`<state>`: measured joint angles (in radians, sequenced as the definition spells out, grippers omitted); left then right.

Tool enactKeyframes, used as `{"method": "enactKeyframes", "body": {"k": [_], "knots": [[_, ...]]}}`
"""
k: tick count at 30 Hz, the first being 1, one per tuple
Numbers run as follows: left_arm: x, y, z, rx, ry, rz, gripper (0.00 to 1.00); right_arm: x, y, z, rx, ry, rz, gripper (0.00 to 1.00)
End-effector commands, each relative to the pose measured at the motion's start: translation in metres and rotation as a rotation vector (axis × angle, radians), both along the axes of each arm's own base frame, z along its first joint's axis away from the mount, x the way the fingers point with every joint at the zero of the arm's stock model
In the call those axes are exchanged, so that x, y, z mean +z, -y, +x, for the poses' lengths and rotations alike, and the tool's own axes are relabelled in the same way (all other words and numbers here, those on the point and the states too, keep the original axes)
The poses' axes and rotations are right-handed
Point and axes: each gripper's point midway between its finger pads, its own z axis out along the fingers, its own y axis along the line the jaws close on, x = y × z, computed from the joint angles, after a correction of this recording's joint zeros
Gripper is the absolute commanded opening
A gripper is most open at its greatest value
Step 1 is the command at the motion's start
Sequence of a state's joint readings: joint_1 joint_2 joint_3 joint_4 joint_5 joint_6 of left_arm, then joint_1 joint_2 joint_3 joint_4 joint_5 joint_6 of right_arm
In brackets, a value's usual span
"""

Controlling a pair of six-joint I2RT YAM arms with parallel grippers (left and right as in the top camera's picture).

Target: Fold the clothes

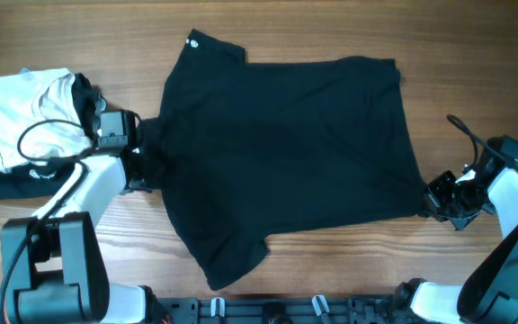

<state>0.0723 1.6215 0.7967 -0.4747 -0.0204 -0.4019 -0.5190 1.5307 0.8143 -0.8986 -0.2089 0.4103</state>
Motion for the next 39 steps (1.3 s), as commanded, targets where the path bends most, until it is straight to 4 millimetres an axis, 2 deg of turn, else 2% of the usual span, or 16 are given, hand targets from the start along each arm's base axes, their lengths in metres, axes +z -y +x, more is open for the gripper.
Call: {"method": "enactKeyframes", "body": {"k": [1, 4, 7, 9, 14, 18, 19, 24, 26, 30, 32, 33, 34, 35, 37, 39], "knots": [[0.039, 0.027, 0.002, -0.097, 0.024, -0.142, 0.25, 0.004, 0.003, 0.005, 0.0, 0.013, -0.005, 0.05], [0.068, 0.051, -0.021, -0.133, 0.015, -0.26, 0.33, 0.004, 0.003, 0.005, 0.0, 0.016, -0.007, 0.05], [0.075, 0.07, -0.058, -0.09, -0.101, -0.356, 0.38, 0.003, 0.004, 0.007, -0.001, 0.023, -0.011, 0.04], [0.066, 0.091, -0.078, -0.122, -0.167, -0.429, 0.37, 0.003, 0.005, 0.007, 0.0, 0.024, -0.012, 0.05], [0.024, 0.129, -0.126, -0.18, -0.291, -0.433, 0.41, 0.003, 0.005, 0.008, 0.0, 0.026, -0.012, 0.05], [0.008, 0.138, -0.161, -0.179, -0.398, -0.407, 0.41, 0.003, 0.005, 0.008, 0.0, 0.027, -0.013, 0.05], [0.005, 0.138, -0.177, -0.166, -0.455, -0.394, 0.41, 0.003, 0.005, 0.008, 0.0, 0.028, -0.014, 0.05], [-0.003, 0.14, -0.203, -0.2, -0.524, -0.366, 0.55, 0.003, 0.005, 0.008, 0.0, 0.029, -0.014, 0.06], [-0.006, 0.144, -0.21, -0.185, -0.539, -0.359, 0.56, 0.003, 0.005, 0.008, 0.0, 0.029, -0.014, 0.06], [0.001, 0.163, -0.219, -0.238, -0.57, -0.437, 0.56, 0.003, 0.005, 0.008, 0.0, 0.029, -0.014, 0.06], [0.003, 0.17, -0.226, -0.27, -0.588, -0.457, 0.51, 0.003, 0.005, 0.008, 0.0, 0.029, -0.015, 0.06], [0.003, 0.172, -0.229, -0.292, -0.593, -0.45, 0.46, 0.003, 0.005, 0.008, 0.0, 0.029, -0.015, 0.06], [0.003, 0.173, -0.231, -0.303, -0.595, -0.447, 0.4, 0.003, 0.005, 0.008, 0.0, 0.029, -0.015, 0.06], [0.003, 0.174, -0.232, -0.309, -0.598, -0.445, 0.29, 0.003, 0.005, 0.008, 0.0, 0.029, -0.015, 0.06], [0.003, 0.173, -0.233, -0.309, -0.602, -0.443, 0.13, 0.003, 0.005, 0.008, 0.001, 0.029, -0.014, 0.06], [0.004, 0.173, -0.234, -0.307, -0.61, -0.444, 0.04, 0.003, 0.005, 0.008, 0.008, 0.03, -0.014, 0.06]]}}
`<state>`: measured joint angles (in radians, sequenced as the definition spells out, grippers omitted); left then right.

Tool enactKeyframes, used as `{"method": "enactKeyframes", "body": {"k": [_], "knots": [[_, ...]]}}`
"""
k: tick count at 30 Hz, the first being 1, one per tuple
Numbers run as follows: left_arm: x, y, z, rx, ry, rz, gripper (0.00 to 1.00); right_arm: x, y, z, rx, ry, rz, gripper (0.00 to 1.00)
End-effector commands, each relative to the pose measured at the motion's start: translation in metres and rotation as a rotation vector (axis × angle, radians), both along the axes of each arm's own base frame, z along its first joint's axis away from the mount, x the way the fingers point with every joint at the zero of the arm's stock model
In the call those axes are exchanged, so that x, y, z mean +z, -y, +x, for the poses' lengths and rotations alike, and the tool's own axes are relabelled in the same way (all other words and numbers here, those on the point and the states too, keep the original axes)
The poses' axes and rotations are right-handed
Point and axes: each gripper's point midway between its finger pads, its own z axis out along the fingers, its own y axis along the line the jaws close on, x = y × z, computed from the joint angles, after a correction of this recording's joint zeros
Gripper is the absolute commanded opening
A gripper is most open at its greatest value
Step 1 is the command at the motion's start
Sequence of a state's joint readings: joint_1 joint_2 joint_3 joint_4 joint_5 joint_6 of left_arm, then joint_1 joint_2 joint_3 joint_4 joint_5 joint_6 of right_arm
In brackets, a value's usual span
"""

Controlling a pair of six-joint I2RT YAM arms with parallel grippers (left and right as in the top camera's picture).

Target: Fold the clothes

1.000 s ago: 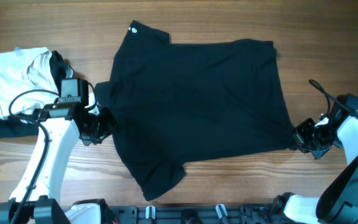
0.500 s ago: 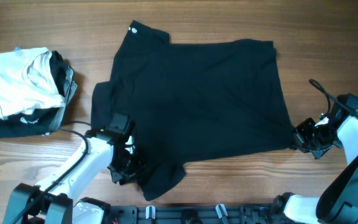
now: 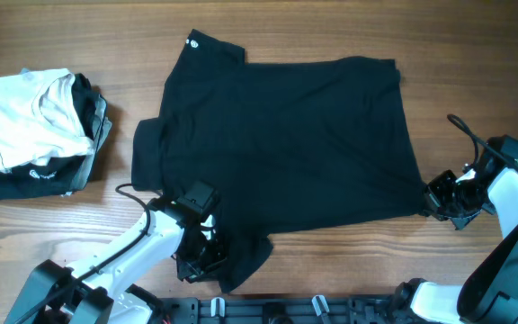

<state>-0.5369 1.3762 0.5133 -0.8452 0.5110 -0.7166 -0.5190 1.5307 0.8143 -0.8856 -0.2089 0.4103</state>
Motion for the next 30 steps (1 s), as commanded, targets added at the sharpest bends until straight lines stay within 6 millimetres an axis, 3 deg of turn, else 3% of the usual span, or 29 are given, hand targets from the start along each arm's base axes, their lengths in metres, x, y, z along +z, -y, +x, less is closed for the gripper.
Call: {"method": "enactKeyframes", "body": {"k": [1, 5, 8, 10, 14, 18, 21, 25, 30], "knots": [[0.003, 0.0, -0.007, 0.003, -0.035, -0.007, 0.04, 0.004, 0.003, 0.005, 0.012, 0.02, -0.008, 0.06], [0.011, -0.009, 0.003, 0.041, -0.029, -0.017, 0.04, 0.007, -0.007, 0.013, 0.061, 0.073, 0.049, 0.06], [0.022, -0.015, 0.027, 0.115, 0.028, -0.047, 0.04, 0.01, -0.012, 0.021, 0.088, 0.122, 0.078, 0.05], [0.031, -0.016, 0.048, 0.13, 0.112, -0.078, 0.04, 0.015, -0.02, 0.033, 0.115, 0.2, 0.129, 0.04], [0.045, -0.025, 0.101, 0.169, 0.329, -0.061, 0.04, 0.015, -0.019, 0.035, 0.085, 0.2, 0.128, 0.04], [0.053, -0.019, 0.135, 0.153, 0.481, -0.103, 0.04, 0.015, -0.019, 0.035, 0.061, 0.191, 0.135, 0.04], [0.061, -0.023, 0.15, 0.155, 0.541, -0.075, 0.04, 0.015, -0.02, 0.032, 0.035, 0.173, 0.144, 0.04], [0.091, -0.018, 0.175, 0.11, 0.647, -0.093, 0.04, 0.011, -0.014, 0.025, 0.006, 0.125, 0.109, 0.04], [0.096, -0.026, 0.184, 0.116, 0.682, -0.04, 0.04, 0.015, -0.022, 0.031, 0.057, 0.177, 0.151, 0.04]]}}
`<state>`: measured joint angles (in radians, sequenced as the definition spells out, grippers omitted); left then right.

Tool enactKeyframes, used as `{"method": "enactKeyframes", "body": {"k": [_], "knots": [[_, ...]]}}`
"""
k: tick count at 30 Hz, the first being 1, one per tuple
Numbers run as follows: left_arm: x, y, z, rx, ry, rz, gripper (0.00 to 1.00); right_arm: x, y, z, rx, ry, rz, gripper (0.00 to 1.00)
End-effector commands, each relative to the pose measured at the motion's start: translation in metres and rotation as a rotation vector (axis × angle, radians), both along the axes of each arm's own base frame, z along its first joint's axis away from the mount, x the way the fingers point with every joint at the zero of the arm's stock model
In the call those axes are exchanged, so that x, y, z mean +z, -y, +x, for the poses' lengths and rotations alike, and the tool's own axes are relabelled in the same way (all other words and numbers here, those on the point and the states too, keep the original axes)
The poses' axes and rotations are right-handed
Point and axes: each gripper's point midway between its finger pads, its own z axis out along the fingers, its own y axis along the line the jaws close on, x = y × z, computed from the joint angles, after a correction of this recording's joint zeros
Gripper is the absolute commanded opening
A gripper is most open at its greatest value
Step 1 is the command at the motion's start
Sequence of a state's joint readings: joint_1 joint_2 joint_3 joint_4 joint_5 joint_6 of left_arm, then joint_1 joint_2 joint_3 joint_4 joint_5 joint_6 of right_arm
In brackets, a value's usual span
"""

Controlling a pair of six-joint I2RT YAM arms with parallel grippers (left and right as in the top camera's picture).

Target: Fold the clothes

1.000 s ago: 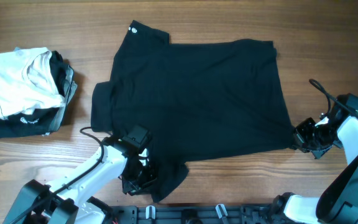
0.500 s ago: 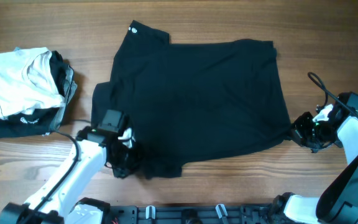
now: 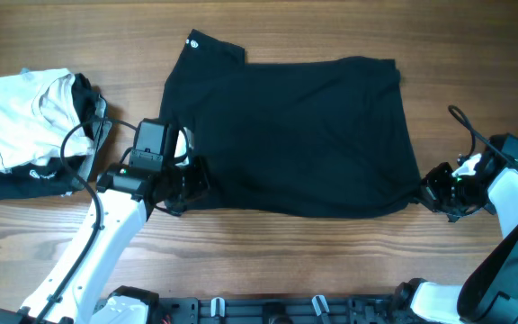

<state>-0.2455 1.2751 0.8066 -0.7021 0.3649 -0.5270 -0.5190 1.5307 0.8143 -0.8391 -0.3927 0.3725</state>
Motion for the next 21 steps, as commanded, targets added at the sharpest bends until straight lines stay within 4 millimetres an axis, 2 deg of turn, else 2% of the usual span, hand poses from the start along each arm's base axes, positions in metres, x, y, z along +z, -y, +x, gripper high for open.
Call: {"method": "enactKeyframes", "body": {"k": [1, 3, 7, 11, 13, 17, 21], "knots": [[0.006, -0.009, 0.008, 0.007, 0.049, 0.048, 0.04, 0.006, -0.001, 0.005, 0.018, 0.025, 0.016, 0.04], [0.008, -0.009, 0.009, 0.008, 0.054, 0.049, 0.04, 0.005, -0.001, 0.003, -0.038, -0.004, 0.023, 0.04], [0.019, -0.012, 0.02, 0.021, 0.098, 0.065, 0.04, 0.025, -0.019, 0.037, 0.005, 0.199, 0.163, 0.04], [0.027, -0.011, 0.034, 0.032, 0.163, 0.066, 0.04, 0.028, -0.016, 0.045, -0.049, 0.213, 0.173, 0.04], [0.029, -0.018, 0.044, 0.058, 0.205, 0.105, 0.04, 0.028, -0.013, 0.05, -0.079, 0.222, 0.172, 0.05], [0.033, -0.035, 0.06, 0.119, 0.272, 0.195, 0.04, 0.023, -0.007, 0.046, -0.15, 0.164, 0.148, 0.06], [0.034, -0.042, 0.061, 0.139, 0.284, 0.226, 0.04, 0.01, -0.003, 0.018, -0.106, 0.044, 0.069, 0.04]]}}
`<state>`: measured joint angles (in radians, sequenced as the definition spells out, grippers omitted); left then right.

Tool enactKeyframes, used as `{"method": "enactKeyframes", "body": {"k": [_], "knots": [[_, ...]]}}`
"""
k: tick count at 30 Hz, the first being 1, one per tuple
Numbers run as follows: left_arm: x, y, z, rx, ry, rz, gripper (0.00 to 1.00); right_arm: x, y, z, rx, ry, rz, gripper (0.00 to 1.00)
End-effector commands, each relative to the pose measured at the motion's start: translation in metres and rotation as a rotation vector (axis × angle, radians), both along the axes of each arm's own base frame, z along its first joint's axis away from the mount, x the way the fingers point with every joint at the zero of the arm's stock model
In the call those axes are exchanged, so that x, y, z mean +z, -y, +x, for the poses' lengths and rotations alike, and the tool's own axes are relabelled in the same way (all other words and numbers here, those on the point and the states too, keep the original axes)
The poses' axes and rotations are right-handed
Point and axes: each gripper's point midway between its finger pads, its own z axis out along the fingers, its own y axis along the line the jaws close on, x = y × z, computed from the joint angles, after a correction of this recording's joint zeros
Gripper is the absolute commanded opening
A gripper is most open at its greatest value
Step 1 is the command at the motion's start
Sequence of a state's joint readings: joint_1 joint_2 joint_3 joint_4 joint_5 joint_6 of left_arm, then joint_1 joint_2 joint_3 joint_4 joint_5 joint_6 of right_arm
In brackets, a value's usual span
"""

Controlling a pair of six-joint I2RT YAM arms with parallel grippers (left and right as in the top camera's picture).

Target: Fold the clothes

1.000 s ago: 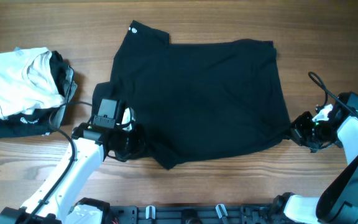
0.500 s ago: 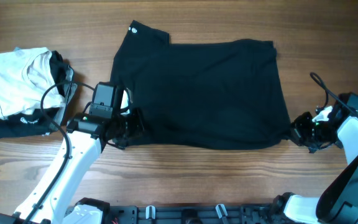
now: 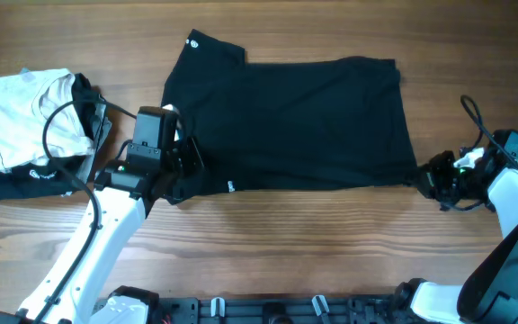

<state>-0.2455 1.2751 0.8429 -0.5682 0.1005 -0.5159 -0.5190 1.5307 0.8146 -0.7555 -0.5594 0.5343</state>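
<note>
A black T-shirt lies spread on the wooden table, its near edge folded up into a straight hem line. My left gripper sits at the shirt's near left corner, its jaws hidden in the dark cloth. At the near right corner my right gripper touches the fabric; its fingers are too small and dark to read.
A stack of folded clothes, white on top of black, lies at the far left beside my left arm. The left arm's cable loops over that stack. Bare wood runs along the table's near edge.
The shirt's near edge now lies farther up, making a straighter, narrower shape. My left gripper moved slightly away from the front edge, and the right gripper shifted up a little with the right corner.
The left gripper was first at the shirt's left sleeve, the bottom corner hanging toward the front. Then it was at that near flap by the table's edge. Later the flap was gone from the front, folded up, and now the near edge is straight.
</note>
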Motion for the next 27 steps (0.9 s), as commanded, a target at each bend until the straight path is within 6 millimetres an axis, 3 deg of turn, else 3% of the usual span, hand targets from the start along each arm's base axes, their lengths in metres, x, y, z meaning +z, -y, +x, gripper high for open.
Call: {"method": "enactKeyframes", "body": {"k": [1, 5, 10, 13, 16, 17, 18, 21, 26, 27], "knots": [[0.018, -0.009, 0.008, 0.021, 0.066, 0.031, 0.04, -0.008, 0.011, -0.022, 0.046, -0.102, -0.094, 0.04], [0.04, -0.01, -0.007, 0.013, 0.089, 0.013, 0.04, -0.003, 0.011, -0.04, 0.102, -0.118, -0.075, 0.04], [0.046, -0.006, -0.016, -0.006, 0.084, -0.014, 0.04, 0.013, -0.006, -0.025, 0.215, 0.054, -0.008, 0.08], [0.04, -0.002, -0.002, -0.031, 0.104, -0.001, 0.04, 0.017, 0.0, -0.005, 0.144, 0.114, -0.007, 0.04], [0.019, 0.001, 0.01, -0.052, 0.067, 0.021, 0.04, 0.02, 0.011, 0.013, 0.059, 0.149, -0.019, 0.05], [0.012, 0.002, 0.013, -0.052, 0.052, 0.024, 0.04, 0.02, 0.011, 0.014, 0.05, 0.152, -0.018, 0.06], [0.01, 0.002, 0.016, -0.056, 0.054, 0.027, 0.04, 0.021, 0.012, 0.016, 0.049, 0.163, -0.019, 0.13], [0.012, 0.002, 0.023, -0.064, 0.089, 0.044, 0.04, 0.024, 0.015, 0.025, -0.008, 0.175, -0.003, 0.16], [0.014, -0.004, 0.028, -0.046, 0.109, 0.072, 0.04, 0.033, 0.016, 0.042, -0.001, 0.262, -0.005, 0.09], [0.014, -0.004, 0.028, -0.046, 0.109, 0.072, 0.04, 0.031, 0.01, 0.038, 0.035, 0.254, -0.006, 0.23]]}}
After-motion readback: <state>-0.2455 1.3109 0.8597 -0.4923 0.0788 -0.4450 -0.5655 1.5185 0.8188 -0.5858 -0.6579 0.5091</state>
